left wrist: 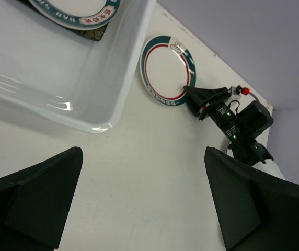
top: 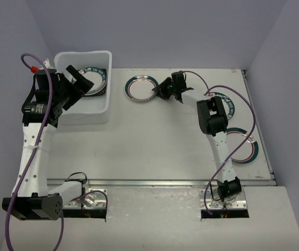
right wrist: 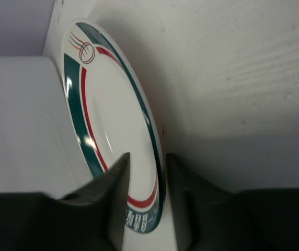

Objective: Place the plates into the plastic bin on the countertop

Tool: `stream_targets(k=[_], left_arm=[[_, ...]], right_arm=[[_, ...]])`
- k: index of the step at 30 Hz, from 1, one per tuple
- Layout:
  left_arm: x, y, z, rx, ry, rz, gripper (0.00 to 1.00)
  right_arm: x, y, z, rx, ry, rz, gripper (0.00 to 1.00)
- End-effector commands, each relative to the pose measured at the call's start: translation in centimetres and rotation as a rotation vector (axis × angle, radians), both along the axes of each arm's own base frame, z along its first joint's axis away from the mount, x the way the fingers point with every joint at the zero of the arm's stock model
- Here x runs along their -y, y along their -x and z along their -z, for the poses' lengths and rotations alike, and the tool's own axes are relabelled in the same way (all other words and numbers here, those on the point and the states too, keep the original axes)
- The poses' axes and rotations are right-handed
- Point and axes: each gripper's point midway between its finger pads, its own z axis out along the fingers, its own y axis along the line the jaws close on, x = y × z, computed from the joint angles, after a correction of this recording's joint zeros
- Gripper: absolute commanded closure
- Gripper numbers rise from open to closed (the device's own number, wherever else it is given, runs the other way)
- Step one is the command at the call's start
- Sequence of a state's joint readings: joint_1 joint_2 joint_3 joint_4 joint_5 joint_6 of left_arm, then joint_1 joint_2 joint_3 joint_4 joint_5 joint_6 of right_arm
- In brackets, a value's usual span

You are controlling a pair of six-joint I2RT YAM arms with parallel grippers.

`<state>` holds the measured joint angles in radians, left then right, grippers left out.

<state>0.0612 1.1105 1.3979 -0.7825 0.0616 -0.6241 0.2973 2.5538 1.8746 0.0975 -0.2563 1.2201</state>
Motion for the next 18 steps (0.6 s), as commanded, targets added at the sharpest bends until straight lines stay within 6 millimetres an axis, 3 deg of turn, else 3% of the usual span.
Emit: stream_targets(k=[1, 5, 8, 10, 13, 15, 17, 18], left_arm=[[-0.3, 2.0, 0.0, -0.002, -0.047, 0.003, 0.00], [0.4, 1.8, 1.4, -0.031, -0.054, 0.047, 0.00], [2.4, 0.9, 2.0, -0.027, -0.027, 0.160, 0.00], [4.4, -0.2, 2.2, -0.015, 0.004, 0.270, 0.00], [7.6, -2.1, 2.2, 0.019, 0.078, 0.455, 0.00], [8.9, -3.1, 2.7, 0.022, 0.121, 0.536, 0.00], [10.6, -3.6, 3.8, 0.023, 0.205, 0.629, 0.00], [11.8, -4.1, 3.3, 0.072, 0.218, 0.681, 0.00]], right_arm=[[0.9, 0.6, 5.9, -0.099, 0.046, 0.053, 0.95], [0.8, -0.1, 1.3, 0.021, 0.027, 0.049, 1.00], [1.2, 0.7, -6.2, 0.132, 0.090, -0.013, 1.00], [2.3, 2.7, -10.8, 0.145, 0.209, -0.074, 1.00], [3.9, 6.2, -15.2, 0.115, 0.357, -0.187, 1.00], [4.2, 8.7, -17.8, 0.150, 0.390, -0.306, 1.00], [4.1, 11.7, -19.0, 0.182, 0.373, -0.420, 1.00], [3.6, 13.1, -20.5, 0.213, 0.317, -0.475, 1.00]])
